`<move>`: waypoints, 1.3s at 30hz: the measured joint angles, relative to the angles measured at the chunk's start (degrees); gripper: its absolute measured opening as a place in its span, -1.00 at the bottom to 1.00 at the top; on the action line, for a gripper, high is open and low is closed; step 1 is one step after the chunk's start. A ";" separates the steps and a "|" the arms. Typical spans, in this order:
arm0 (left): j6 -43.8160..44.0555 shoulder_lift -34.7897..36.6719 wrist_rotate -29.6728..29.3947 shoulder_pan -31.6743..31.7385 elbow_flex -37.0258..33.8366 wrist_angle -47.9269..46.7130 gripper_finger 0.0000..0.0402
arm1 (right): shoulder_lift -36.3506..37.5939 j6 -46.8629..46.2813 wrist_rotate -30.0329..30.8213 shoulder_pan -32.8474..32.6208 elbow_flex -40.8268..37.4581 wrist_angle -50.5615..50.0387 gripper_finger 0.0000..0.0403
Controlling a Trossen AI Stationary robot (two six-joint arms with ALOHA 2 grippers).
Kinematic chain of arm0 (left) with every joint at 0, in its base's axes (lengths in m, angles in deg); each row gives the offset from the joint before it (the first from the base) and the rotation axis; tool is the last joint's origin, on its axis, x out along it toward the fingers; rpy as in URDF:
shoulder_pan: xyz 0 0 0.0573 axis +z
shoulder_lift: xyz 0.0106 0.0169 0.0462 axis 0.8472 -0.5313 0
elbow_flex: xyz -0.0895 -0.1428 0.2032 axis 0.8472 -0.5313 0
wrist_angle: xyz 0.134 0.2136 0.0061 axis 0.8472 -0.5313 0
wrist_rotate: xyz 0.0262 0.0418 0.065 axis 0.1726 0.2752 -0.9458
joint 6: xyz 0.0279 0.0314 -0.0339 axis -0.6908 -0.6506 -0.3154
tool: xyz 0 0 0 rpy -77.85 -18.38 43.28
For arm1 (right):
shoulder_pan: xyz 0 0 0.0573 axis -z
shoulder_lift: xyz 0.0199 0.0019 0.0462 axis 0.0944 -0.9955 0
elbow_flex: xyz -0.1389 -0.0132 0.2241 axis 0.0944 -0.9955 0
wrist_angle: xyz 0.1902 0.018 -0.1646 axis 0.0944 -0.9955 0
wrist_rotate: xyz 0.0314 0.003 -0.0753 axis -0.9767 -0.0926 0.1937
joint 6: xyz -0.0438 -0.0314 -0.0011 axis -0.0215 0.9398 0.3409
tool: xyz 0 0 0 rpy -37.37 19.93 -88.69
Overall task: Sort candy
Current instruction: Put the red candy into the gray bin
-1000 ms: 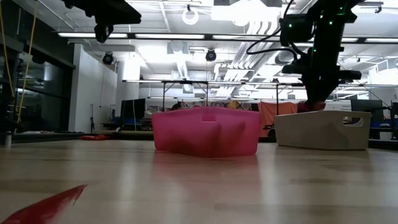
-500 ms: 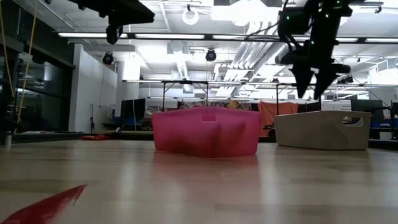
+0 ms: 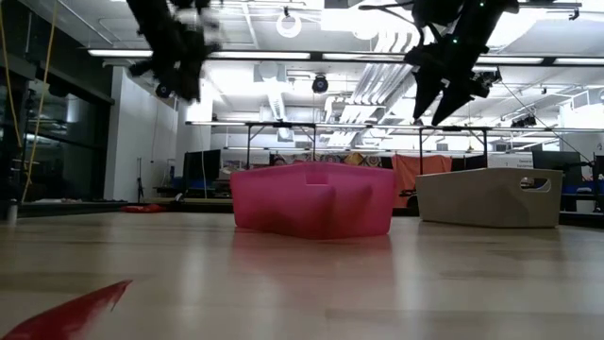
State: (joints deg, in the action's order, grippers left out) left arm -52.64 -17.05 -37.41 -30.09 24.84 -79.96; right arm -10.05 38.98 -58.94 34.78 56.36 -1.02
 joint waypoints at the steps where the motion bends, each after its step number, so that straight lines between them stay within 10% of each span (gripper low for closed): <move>1: -0.52 -1.43 0.19 3.25 -0.12 -1.47 -0.52 | 0.00 -0.06 0.00 0.00 0.00 0.40 0.22; 13: 5.18 -18.26 2.28 25.36 -2.23 -0.83 -0.07 | 0.00 -9.33 -0.22 -0.13 0.00 0.37 0.22; 28: 11.75 -32.16 -2.78 27.78 -2.12 3.81 -0.06 | -0.02 -13.28 -2.35 -0.13 0.00 0.37 0.22; 39: -3.90 -32.05 5.97 28.37 -2.21 2.98 -0.06 | -0.02 -13.05 -2.14 -0.15 0.00 0.49 0.22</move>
State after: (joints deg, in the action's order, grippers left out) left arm -56.55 -49.10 -31.45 -1.72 22.63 -76.98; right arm -10.07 25.93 -61.08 34.63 56.36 -0.53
